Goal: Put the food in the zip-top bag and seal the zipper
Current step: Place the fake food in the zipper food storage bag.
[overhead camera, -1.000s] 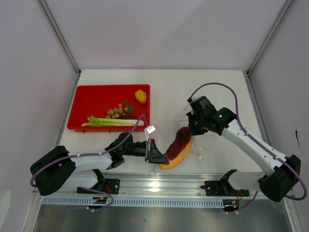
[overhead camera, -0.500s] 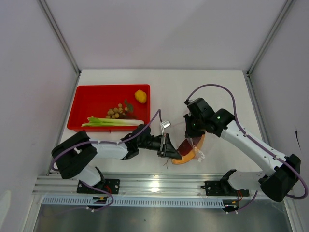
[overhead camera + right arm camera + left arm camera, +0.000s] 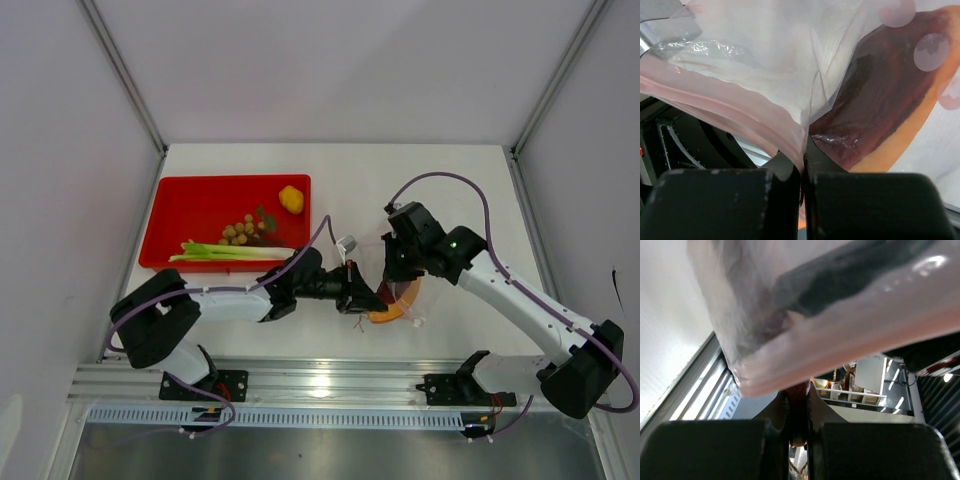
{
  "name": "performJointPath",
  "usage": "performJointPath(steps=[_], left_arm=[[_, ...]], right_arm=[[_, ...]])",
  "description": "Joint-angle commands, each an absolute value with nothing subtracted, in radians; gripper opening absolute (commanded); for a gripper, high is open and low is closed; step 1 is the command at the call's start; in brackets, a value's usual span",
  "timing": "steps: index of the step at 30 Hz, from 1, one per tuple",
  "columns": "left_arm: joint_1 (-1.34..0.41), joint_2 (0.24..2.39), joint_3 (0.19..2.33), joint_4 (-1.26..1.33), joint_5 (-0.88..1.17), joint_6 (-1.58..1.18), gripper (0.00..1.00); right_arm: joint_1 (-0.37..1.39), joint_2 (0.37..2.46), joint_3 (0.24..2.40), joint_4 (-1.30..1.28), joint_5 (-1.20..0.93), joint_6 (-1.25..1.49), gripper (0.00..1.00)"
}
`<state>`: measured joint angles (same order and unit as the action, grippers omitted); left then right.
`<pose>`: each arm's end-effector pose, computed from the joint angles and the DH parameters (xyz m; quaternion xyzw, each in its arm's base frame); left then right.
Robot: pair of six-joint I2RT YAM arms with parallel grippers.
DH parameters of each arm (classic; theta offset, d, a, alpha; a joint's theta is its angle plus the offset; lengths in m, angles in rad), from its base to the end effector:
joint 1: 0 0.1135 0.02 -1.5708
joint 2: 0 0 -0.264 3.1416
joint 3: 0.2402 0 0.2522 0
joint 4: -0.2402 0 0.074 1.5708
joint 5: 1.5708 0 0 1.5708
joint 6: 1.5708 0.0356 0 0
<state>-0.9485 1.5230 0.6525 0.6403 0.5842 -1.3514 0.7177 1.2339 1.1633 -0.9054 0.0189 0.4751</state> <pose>0.1660 -0.2650 0.2049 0.0251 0.7711 -0.6352 0.0371 0.1833 0.1591 0.3145 -0.1129 0.9494 0.1571 0.2475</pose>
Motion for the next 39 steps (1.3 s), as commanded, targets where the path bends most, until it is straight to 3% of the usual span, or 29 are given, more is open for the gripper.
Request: performJointPath(steps=[1, 6, 20, 30, 39], left_arm=[[-0.953, 1.551, 0.735, 0.727, 0.558, -1.414, 0.01], [-0.953, 1.591, 0.736, 0.773, 0.572, -1.434, 0.01], [-0.977, 1.414, 0.644, 0.652, 0.220, -1.388, 0.01], [-0.977, 1.324, 0.597, 0.525, 0.140, -1.281, 0.00], [-1.003, 1.368, 0.676, 0.483, 0.049, -1.204, 0.01]], right_arm=[[0.726, 1.209, 1.155, -0.881, 0.012, 0.506, 0.00], [0.726, 1.210, 1.155, -0.877, 0.012, 0.521, 0.00], [0.727, 1.192, 1.149, -0.868, 0.032, 0.560, 0.00], [0.727, 1.152, 1.147, -0.907, 0.067, 0.580, 0.00], [0.758, 1.151, 1.131, -0.853, 0.035, 0.693, 0.00]])
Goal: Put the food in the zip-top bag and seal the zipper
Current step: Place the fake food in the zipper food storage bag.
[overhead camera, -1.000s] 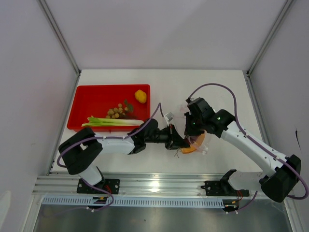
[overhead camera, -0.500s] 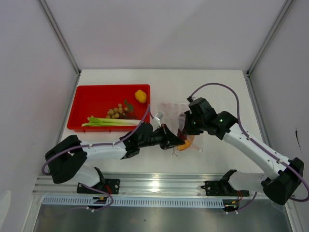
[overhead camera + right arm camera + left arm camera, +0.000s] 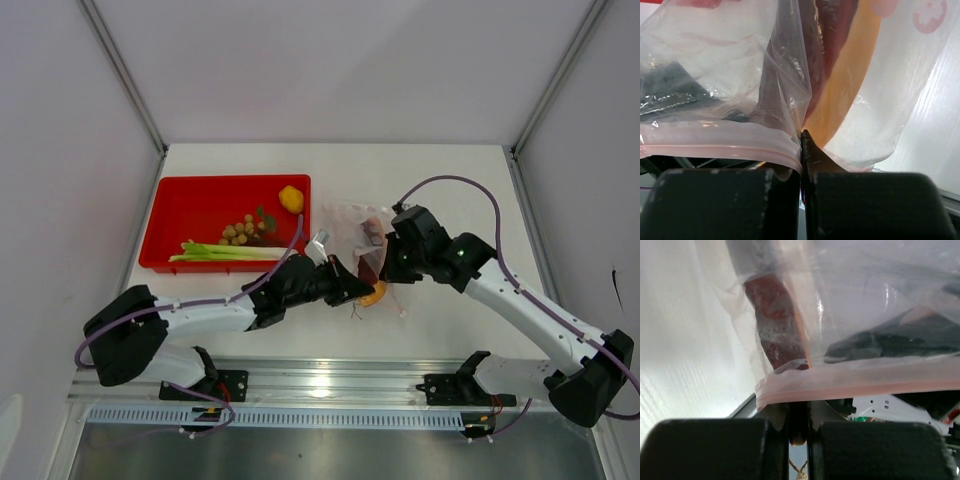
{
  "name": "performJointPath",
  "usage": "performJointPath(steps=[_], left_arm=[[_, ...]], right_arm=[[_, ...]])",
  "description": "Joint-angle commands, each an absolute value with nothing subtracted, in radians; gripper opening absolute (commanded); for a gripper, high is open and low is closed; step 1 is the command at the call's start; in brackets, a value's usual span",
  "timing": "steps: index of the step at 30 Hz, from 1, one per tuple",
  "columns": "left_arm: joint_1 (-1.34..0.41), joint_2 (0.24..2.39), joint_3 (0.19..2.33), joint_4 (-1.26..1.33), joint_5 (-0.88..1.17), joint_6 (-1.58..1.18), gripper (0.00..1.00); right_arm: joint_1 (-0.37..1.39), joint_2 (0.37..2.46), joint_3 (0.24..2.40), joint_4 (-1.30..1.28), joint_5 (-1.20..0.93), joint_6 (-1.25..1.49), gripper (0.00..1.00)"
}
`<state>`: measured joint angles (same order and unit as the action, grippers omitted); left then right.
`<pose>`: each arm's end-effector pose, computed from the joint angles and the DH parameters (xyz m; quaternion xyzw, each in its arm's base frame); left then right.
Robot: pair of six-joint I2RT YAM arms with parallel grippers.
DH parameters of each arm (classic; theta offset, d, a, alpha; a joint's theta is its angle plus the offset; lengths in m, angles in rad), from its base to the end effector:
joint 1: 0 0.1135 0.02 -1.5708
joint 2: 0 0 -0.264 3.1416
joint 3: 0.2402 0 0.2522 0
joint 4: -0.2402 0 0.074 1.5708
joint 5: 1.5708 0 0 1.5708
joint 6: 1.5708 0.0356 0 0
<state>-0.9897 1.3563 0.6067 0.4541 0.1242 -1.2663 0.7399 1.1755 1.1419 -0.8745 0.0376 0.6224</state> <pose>0.1547 -0.2436 0.2166 -0.0740 0.7994 -0.5582 0.2095 0.1727 0.1558 0.3225 -0.0494 0.9442 0.1910 0.2639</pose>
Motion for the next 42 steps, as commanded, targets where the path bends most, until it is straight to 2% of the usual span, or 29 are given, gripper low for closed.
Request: performJointPath(steps=[1, 9, 12, 13, 16, 18, 19, 23, 27, 32, 37, 39, 42], left_arm=[[-1.009, 1.380, 0.684, 0.483, 0.045, -1.198, 0.01], [-1.017, 1.483, 0.756, 0.496, 0.054, -1.213, 0.04], [-1.017, 1.514, 0.795, 0.468, 0.058, -1.212, 0.31], [-1.017, 1.519, 0.804, 0.457, 0.061, -1.206, 0.45], [-1.017, 1.502, 0.810, 0.411, 0.066, -1.174, 0.60], [-1.020, 1.465, 0.799, 0.385, 0.072, -1.132, 0.66], [-1.026, 1.450, 0.798, 0.371, 0.069, -1.115, 0.80], [-1.042, 1.355, 0.766, 0.302, 0.045, -1.072, 0.89], [-1.049, 1.234, 0.707, 0.241, 0.038, -1.019, 0.89], [-1.080, 1.118, 0.686, 0.155, 0.040, -0.916, 0.83], [-1.106, 1.042, 0.635, 0.069, -0.026, -0.896, 0.70], [-1.106, 1.045, 0.623, 0.052, -0.043, -0.913, 0.62], [-1.106, 1.080, 0.627, 0.048, -0.041, -0.922, 0.59]], right_arm=[[0.759, 1.149, 1.129, -0.847, 0.037, 0.704, 0.00], [0.773, 1.134, 1.132, -0.831, 0.071, 0.755, 0.00], [0.775, 1.127, 1.132, -0.821, 0.069, 0.764, 0.00], [0.775, 1.127, 1.132, -0.821, 0.068, 0.762, 0.00], [0.775, 1.129, 1.137, -0.831, 0.071, 0.755, 0.00], [0.773, 1.129, 1.140, -0.845, 0.090, 0.747, 0.00], [0.773, 1.129, 1.143, -0.847, 0.094, 0.744, 0.00], [0.750, 1.132, 1.150, -0.857, 0.087, 0.727, 0.00], [0.726, 1.124, 1.170, -0.880, 0.087, 0.697, 0.00], [0.707, 1.114, 1.186, -0.900, 0.086, 0.675, 0.00], [0.707, 1.101, 1.187, -0.899, 0.069, 0.670, 0.00], [0.706, 1.101, 1.193, -0.896, 0.061, 0.670, 0.00], [0.706, 1.098, 1.204, -0.900, 0.055, 0.667, 0.00]])
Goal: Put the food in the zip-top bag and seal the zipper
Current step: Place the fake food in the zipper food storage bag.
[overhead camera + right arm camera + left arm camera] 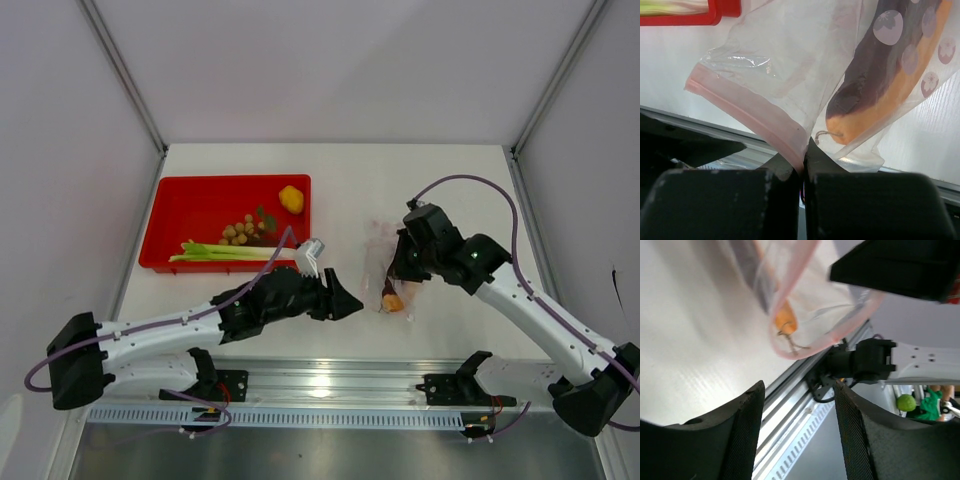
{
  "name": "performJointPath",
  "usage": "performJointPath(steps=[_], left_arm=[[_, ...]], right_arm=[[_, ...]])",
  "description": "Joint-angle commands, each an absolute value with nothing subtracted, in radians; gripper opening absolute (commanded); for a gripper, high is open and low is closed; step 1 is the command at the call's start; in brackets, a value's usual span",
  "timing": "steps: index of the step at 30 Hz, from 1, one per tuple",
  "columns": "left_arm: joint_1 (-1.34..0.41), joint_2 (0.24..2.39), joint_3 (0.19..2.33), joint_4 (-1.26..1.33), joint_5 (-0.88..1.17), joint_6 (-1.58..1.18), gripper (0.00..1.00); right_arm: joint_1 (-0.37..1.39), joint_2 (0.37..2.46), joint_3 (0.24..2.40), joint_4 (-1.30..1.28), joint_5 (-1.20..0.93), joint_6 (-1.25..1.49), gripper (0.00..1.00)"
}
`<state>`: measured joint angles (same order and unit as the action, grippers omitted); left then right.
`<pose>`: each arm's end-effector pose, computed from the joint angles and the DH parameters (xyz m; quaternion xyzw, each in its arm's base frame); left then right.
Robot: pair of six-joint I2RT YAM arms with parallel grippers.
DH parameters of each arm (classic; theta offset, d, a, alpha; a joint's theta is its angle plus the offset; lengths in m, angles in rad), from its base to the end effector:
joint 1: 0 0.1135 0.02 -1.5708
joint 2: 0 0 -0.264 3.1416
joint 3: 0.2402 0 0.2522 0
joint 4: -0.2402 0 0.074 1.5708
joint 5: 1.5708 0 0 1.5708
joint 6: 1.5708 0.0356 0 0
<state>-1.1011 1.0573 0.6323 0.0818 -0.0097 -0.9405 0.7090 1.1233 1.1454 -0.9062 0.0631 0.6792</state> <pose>0.1096 -0.2151 0.2602 0.0628 0.8150 -0.4890 0.3044 0.1675 0.1407 0.3322 -0.0034 0.9412 0.1924 0.2776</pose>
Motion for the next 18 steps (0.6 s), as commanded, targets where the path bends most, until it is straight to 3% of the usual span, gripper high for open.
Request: performJointPath(steps=[1, 13, 16, 18], left_arm=[[-1.106, 1.095, 0.638, 0.046, -0.038, -0.925, 0.59], [-1.077, 1.308, 0.827, 0.081, 0.024, -0.873, 0.56], [-1.072, 1.283, 0.818, 0.109, 0.025, -0.874, 0.50], [-1.072, 1.250, 0.781, 0.133, 0.025, -0.890, 0.40]], right_arm=[[0.706, 1.097, 1.207, -0.903, 0.052, 0.666, 0.00], [0.706, 1.072, 1.232, -0.923, 0.037, 0.658, 0.00], [0.703, 1.066, 1.232, -0.930, 0.040, 0.653, 0.00], [0.703, 1.060, 1.230, -0.934, 0.044, 0.652, 0.00]])
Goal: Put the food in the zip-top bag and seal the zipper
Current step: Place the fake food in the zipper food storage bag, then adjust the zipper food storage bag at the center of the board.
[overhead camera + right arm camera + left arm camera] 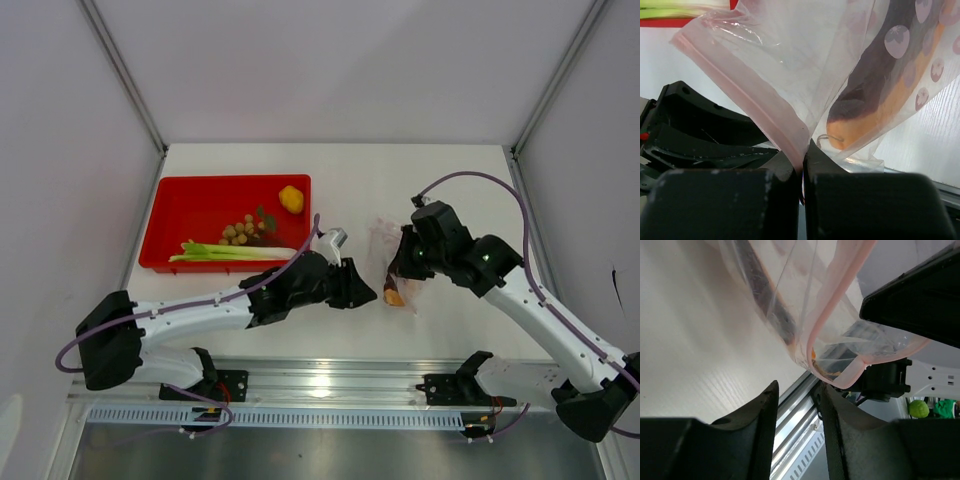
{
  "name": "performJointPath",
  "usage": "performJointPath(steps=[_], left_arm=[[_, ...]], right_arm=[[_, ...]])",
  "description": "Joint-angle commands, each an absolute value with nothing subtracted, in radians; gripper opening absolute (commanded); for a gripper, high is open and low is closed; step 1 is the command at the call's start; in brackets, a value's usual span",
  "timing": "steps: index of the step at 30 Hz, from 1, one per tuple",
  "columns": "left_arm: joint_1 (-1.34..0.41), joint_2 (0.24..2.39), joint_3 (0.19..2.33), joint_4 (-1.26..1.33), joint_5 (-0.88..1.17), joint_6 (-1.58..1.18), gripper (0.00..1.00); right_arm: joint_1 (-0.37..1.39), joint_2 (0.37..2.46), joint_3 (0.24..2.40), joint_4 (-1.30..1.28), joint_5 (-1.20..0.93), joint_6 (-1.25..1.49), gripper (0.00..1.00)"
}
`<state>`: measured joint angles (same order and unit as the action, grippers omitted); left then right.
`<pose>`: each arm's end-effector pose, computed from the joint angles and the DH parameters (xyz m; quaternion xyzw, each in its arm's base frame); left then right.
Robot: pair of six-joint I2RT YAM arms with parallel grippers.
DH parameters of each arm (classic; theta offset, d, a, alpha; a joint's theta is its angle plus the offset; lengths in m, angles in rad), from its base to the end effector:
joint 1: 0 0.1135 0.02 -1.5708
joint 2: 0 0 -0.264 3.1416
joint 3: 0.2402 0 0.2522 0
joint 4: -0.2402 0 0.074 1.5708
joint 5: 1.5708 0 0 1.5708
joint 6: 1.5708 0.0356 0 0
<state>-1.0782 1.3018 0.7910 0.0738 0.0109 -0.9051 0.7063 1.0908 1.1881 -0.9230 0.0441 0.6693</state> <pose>0.1378 -0.2576 0.2542 0.0758 0.8401 -0.4520 0.2901 0.1610 0.1353 0.3506 -0.0092 0.9312 0.2152 0.2942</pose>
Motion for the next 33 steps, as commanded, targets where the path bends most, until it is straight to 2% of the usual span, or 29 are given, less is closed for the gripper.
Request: performJointPath(steps=[1, 4, 6, 10, 16, 24, 26, 33], left_arm=[[-1.072, 1.241, 0.772, 0.141, 0.028, -0.903, 0.39], [-1.071, 1.215, 0.735, 0.152, 0.032, -0.919, 0.38], [-1.068, 1.212, 0.736, 0.150, 0.020, -0.923, 0.47], [-1.051, 1.216, 0.755, 0.166, 0.038, -0.939, 0.50], [-1.042, 1.252, 0.785, 0.160, 0.070, -0.963, 0.63], [-1.039, 1.215, 0.761, 0.175, 0.072, -0.972, 0.66], [-1.039, 1.174, 0.698, 0.228, 0.060, -0.999, 0.66], [-1.039, 1.261, 0.755, 0.206, 0.064, -1.003, 0.66]], right_arm=[[0.703, 1.057, 1.229, -0.934, 0.046, 0.653, 0.00], [0.699, 1.055, 1.227, -0.931, 0.043, 0.650, 0.00], [0.701, 1.058, 1.230, -0.930, 0.040, 0.649, 0.00], [0.700, 1.062, 1.236, -0.930, 0.032, 0.649, 0.00], [0.701, 1.065, 1.235, -0.936, 0.037, 0.644, 0.00], [0.701, 1.080, 1.229, -0.927, 0.029, 0.638, 0.00], [0.701, 1.081, 1.224, -0.922, 0.031, 0.640, 0.00], [0.706, 1.092, 1.213, -0.894, 0.020, 0.649, 0.00]])
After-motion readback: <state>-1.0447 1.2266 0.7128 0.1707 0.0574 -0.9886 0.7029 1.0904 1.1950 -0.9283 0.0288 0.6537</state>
